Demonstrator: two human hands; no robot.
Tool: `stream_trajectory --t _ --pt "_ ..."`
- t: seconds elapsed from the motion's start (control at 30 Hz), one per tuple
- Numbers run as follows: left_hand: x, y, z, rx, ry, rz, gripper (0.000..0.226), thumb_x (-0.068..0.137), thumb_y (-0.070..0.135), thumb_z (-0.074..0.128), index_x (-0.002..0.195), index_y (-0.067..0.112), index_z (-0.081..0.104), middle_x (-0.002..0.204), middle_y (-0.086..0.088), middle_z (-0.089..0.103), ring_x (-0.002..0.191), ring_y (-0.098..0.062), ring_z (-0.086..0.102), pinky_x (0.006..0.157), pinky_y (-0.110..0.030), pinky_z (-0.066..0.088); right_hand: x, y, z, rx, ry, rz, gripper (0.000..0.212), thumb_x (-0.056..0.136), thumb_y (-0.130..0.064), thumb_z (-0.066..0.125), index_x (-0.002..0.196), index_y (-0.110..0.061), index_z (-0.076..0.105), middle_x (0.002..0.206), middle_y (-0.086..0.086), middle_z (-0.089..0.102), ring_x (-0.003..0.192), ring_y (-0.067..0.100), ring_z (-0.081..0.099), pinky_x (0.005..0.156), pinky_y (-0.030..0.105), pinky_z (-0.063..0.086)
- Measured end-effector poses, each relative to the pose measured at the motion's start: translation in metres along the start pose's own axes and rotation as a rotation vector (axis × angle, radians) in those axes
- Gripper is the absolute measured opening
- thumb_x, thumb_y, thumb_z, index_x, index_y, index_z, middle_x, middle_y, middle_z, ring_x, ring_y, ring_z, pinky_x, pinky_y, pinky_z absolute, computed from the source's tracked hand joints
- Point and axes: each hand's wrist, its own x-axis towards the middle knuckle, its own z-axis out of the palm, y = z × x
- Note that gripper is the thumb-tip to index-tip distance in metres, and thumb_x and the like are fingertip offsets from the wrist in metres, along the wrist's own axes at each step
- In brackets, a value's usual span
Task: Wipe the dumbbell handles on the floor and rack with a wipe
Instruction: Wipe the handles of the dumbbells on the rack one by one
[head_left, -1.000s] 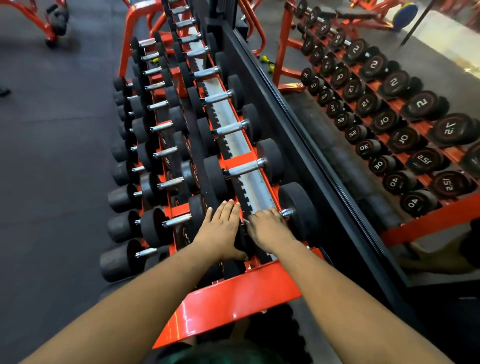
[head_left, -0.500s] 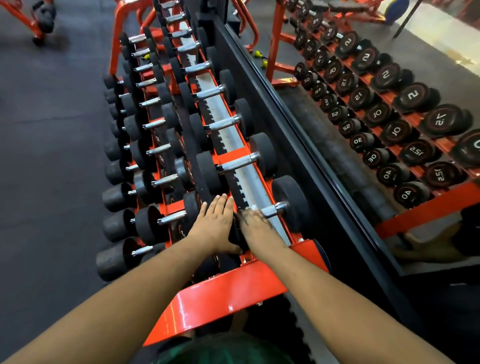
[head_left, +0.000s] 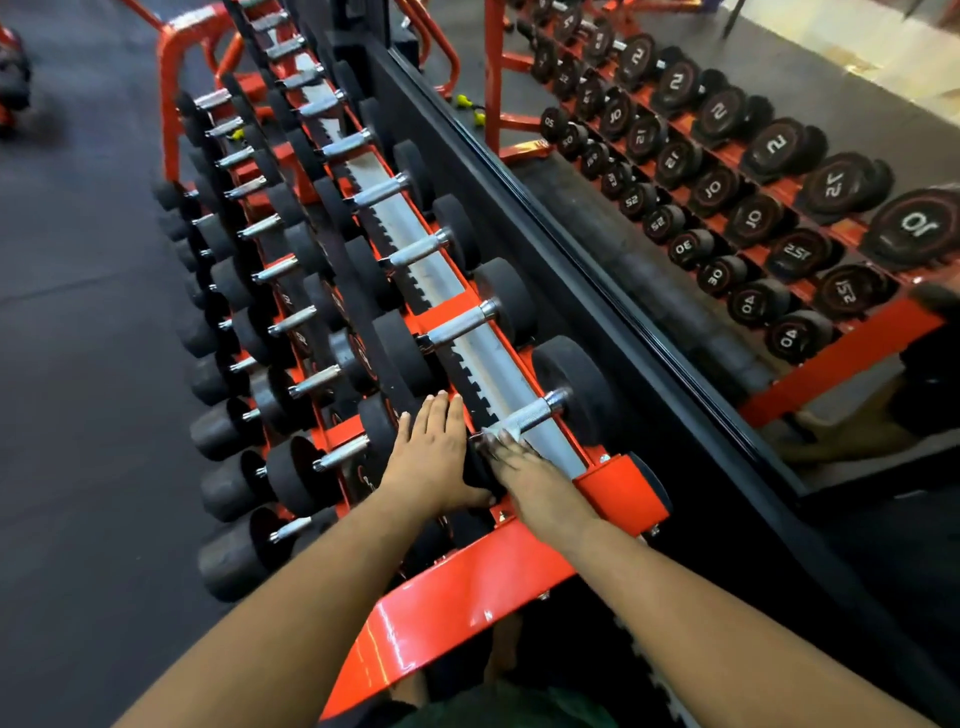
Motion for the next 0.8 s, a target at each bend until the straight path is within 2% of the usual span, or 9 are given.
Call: stream_trajectory --t 0.07,0.13,0.2,0.23,0.3,0.47,0.57,0.67,0.8 --pt "0.001 -0.001 0.001 0.009 0.001 0.002 0.145 0.065 0.074 0.076 0.16 0.01 -0.012 0.17 -0.009 -0.008 0.157 -0.025 -0.009 0.126 -0.053 0.0 -0.019 0.0 0.007 0.192 0.111 0.126 0.058 0.094 0.005 0.044 0.148 -0.015 0.048 0.156 -0.003 0.043 0.146 0.012 0.034 0.12 0.028 0.029" --pt "0.002 -0.002 0.002 0.017 0.005 0.002 0.145 0.064 0.075 0.076 0.16 0.01 -0.012 0.17 -0.009 -0.008 0.157 -0.025 -0.009 0.126 -0.053 0.0 -0.022 -0.013 0.009 0.517 0.318 0.488 0.046 0.095 0.006 0.045 0.134 -0.012 0.063 0.13 -0.005 0.062 0.123 0.01 0.057 0.107 0.02 0.039" --pt "0.002 -0.002 0.002 0.02 0.006 -0.006 0.145 0.064 0.076 0.076 0.16 0.011 -0.011 0.17 -0.009 -0.007 0.157 -0.025 -0.009 0.126 -0.053 0.0 -0.007 -0.019 0.006 1.104 0.544 0.932 0.035 0.096 0.006 0.044 0.107 -0.013 0.071 0.097 -0.002 0.069 0.09 0.016 0.062 0.082 0.023 0.048" --pt "0.001 -0.002 0.002 0.021 0.004 -0.008 0.145 0.064 0.076 0.075 0.16 0.011 -0.011 0.17 -0.009 -0.007 0.157 -0.025 -0.009 0.126 -0.053 0.001 0.003 -0.02 0.005 1.452 0.63 1.057 0.033 0.097 0.007 0.043 0.099 -0.014 0.068 0.086 0.002 0.067 0.08 0.018 0.06 0.072 0.024 0.047" --pt "0.001 0.0 0.002 0.026 0.003 -0.014 0.145 0.063 0.076 0.075 0.16 0.011 -0.011 0.17 -0.008 -0.007 0.157 -0.025 -0.009 0.126 -0.054 0.001 0.025 -0.024 -0.001 1.884 0.74 1.14 0.027 0.098 0.007 0.043 0.102 -0.009 0.064 0.086 0.014 0.064 0.074 0.023 0.06 0.072 0.027 0.05" --pt "0.001 0.004 0.0 0.018 0.007 -0.04 0.145 0.062 0.075 0.077 0.161 0.013 -0.01 0.17 -0.007 -0.007 0.157 -0.023 -0.008 0.126 -0.052 0.001 0.055 -0.026 -0.029 1.965 0.656 1.194 0.011 0.098 0.003 0.052 0.094 -0.003 0.061 0.09 0.018 0.062 0.084 0.027 0.064 0.088 0.039 0.057" --pt "0.0 0.004 0.0 0.033 -0.003 -0.058 0.146 0.061 0.076 0.076 0.161 0.013 -0.01 0.17 -0.005 -0.008 0.157 -0.022 -0.008 0.126 -0.052 -0.001 0.055 -0.001 -0.052 2.01 0.645 1.171 0.015 0.099 -0.006 0.054 0.085 -0.009 0.058 0.084 0.01 0.059 0.066 0.015 0.065 0.066 0.027 0.059" --pt "0.001 0.005 -0.001 0.052 -0.02 -0.071 0.147 0.061 0.078 0.075 0.161 0.014 -0.011 0.17 -0.004 -0.009 0.157 -0.021 -0.011 0.126 -0.053 -0.002 0.052 -0.012 -0.054 2.049 0.65 1.15 0.01 0.098 -0.009 0.057 0.089 -0.011 0.06 0.092 0.01 0.064 0.077 0.017 0.065 0.075 0.03 0.056" --pt "0.004 0.005 0.001 0.064 -0.038 -0.099 0.148 0.059 0.078 0.075 0.16 0.014 -0.012 0.17 -0.002 -0.012 0.156 -0.02 -0.012 0.125 -0.055 -0.003 0.056 -0.024 -0.048 2.175 0.488 1.166 0.015 0.094 -0.006 0.062 0.08 -0.01 0.06 0.073 0.008 0.062 0.068 0.021 0.062 0.065 0.033 0.052"
